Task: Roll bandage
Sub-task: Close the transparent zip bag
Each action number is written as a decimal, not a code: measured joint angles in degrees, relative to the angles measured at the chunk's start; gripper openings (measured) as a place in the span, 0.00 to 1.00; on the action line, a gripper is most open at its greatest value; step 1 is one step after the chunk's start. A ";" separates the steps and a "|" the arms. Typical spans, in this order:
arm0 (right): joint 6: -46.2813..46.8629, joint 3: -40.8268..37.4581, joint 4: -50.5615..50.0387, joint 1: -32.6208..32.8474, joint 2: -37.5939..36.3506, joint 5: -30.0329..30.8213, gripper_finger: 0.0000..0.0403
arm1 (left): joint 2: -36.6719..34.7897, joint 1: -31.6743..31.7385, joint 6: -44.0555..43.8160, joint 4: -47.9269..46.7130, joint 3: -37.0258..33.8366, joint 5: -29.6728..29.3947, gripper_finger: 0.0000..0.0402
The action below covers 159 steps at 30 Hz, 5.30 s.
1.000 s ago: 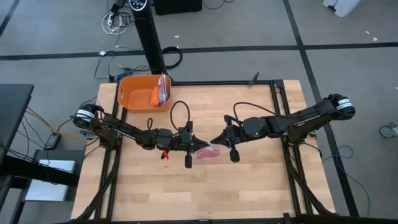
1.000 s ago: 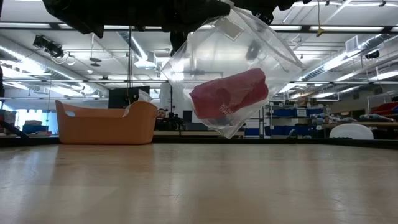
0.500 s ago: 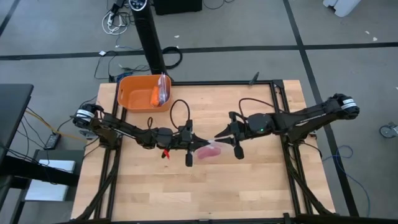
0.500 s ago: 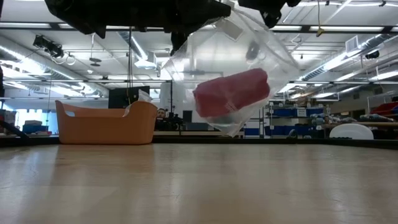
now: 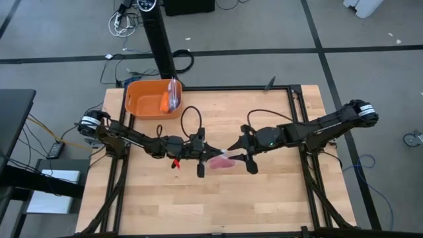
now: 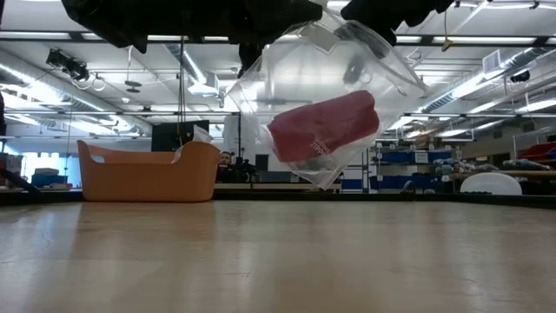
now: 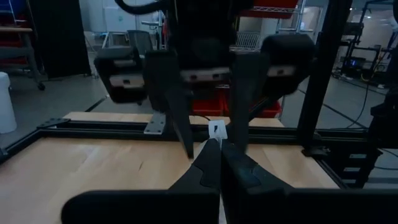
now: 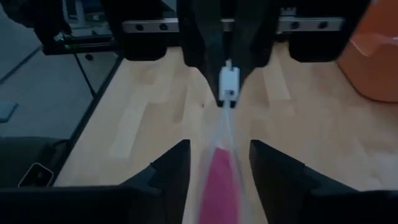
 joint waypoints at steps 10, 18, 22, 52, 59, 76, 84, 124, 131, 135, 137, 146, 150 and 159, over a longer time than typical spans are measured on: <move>-0.74 0.00 2.80 -0.17 1.07 -0.17 0.23 | 0.00 -0.02 0.01 -0.67 -0.07 0.24 0.00; -4.44 0.03 3.03 -0.15 3.41 -0.42 0.01 | 0.13 -0.07 -1.47 -1.71 -0.24 0.82 0.02; -4.59 0.02 1.22 -0.15 1.82 0.19 0.01 | 0.08 -0.04 -4.20 -2.23 -0.15 0.39 0.06; -6.49 10.16 -19.58 -0.46 0.16 1.18 0.00 | -0.81 1.81 -0.61 -31.84 15.59 3.43 0.09; -6.43 10.16 -20.54 -0.46 0.16 1.18 0.00 | -1.17 1.58 -0.58 -34.48 16.93 3.58 0.09; -6.06 12.70 -24.54 -0.48 0.22 1.24 0.00 | -1.36 3.28 -0.96 -37.33 17.68 2.39 0.01; -2.89 12.79 -24.70 -0.50 -0.75 1.26 0.21 | -1.33 2.95 0.39 -37.48 17.68 -0.34 0.01; -6.60 12.81 -20.45 1.15 0.51 6.50 0.00 | -1.25 1.92 -0.44 -34.75 17.55 -2.12 0.00; -6.56 12.81 -20.50 -0.01 0.51 7.74 0.00 | -1.25 1.86 -0.45 -34.43 17.55 1.21 0.00; -6.63 12.91 -21.48 -0.04 -0.50 9.50 0.02 | -1.25 1.81 -1.24 -35.83 17.55 1.24 0.00; -6.79 14.20 -24.17 0.50 -1.50 11.74 0.05 | -1.25 1.81 -1.74 -35.88 17.55 1.20 0.00; -1.34 16.33 -26.48 3.88 -1.32 15.27 0.24 | -1.25 1.92 -9.00 -34.82 17.55 -2.79 0.00; -0.26 16.33 -26.77 3.81 0.46 15.93 0.29 | -1.25 1.97 -11.11 -34.38 17.55 -4.07 0.00; -0.96 16.55 -26.20 4.14 0.60 16.70 0.29 | -1.25 3.13 -12.60 -34.88 17.55 -5.25 0.00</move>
